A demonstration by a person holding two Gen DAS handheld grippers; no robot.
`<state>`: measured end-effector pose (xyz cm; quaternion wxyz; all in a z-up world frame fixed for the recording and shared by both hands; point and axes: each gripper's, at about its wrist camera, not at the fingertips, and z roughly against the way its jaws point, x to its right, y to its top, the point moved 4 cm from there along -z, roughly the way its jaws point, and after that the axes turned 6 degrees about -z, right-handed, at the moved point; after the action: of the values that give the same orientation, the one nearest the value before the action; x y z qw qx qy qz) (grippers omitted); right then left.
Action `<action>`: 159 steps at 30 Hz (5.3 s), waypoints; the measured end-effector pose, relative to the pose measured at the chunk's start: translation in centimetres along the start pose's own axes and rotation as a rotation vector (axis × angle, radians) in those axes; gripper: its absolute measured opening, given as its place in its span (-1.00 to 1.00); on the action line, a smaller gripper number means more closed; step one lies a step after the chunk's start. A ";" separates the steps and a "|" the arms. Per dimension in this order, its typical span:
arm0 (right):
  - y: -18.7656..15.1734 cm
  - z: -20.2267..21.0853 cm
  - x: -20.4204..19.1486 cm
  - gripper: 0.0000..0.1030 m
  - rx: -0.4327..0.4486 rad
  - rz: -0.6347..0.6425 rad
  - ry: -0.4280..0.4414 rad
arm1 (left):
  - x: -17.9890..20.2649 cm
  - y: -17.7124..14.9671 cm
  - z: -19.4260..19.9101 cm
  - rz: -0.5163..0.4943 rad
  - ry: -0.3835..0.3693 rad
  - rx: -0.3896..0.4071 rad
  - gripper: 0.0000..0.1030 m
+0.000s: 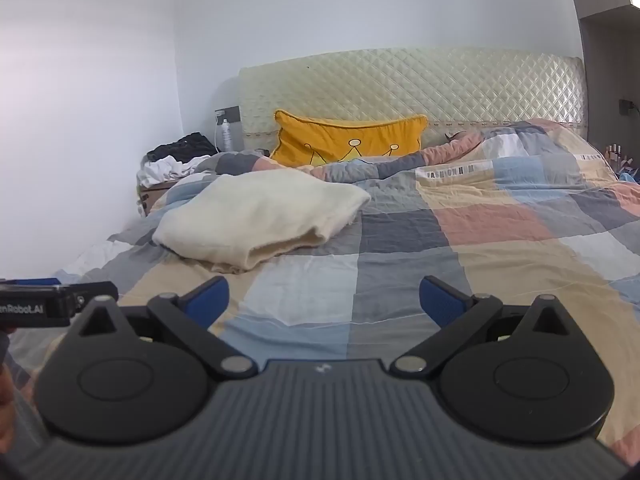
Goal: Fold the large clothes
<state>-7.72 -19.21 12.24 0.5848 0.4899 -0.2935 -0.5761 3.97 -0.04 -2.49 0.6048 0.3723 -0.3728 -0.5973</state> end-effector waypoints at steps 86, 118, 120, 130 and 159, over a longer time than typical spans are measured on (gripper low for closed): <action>0.5 -3.6 0.8 1.00 -0.042 -0.013 -0.025 | -0.5 2.6 -6.2 -0.076 0.011 -0.047 1.00; 1.9 -18.5 3.7 1.00 -0.091 0.026 -0.015 | -4.1 4.0 -23.2 -0.066 0.037 -0.154 1.00; 1.6 -19.8 3.8 1.00 -0.101 0.026 0.019 | -3.6 3.7 -24.2 -0.093 0.041 -0.154 1.00; 0.6 -27.1 3.4 0.49 -0.155 -0.020 0.089 | -1.6 3.5 -30.9 -0.183 0.067 -0.096 0.85; 2.0 -37.2 0.1 -0.71 -0.091 0.054 0.153 | -3.2 4.9 -36.5 0.046 0.143 -0.036 -0.41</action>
<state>26.84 -10.81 1.16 0.6424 0.4974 -0.2348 -0.5336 38.85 3.43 -14.39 0.6498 0.3944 -0.3264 -0.5618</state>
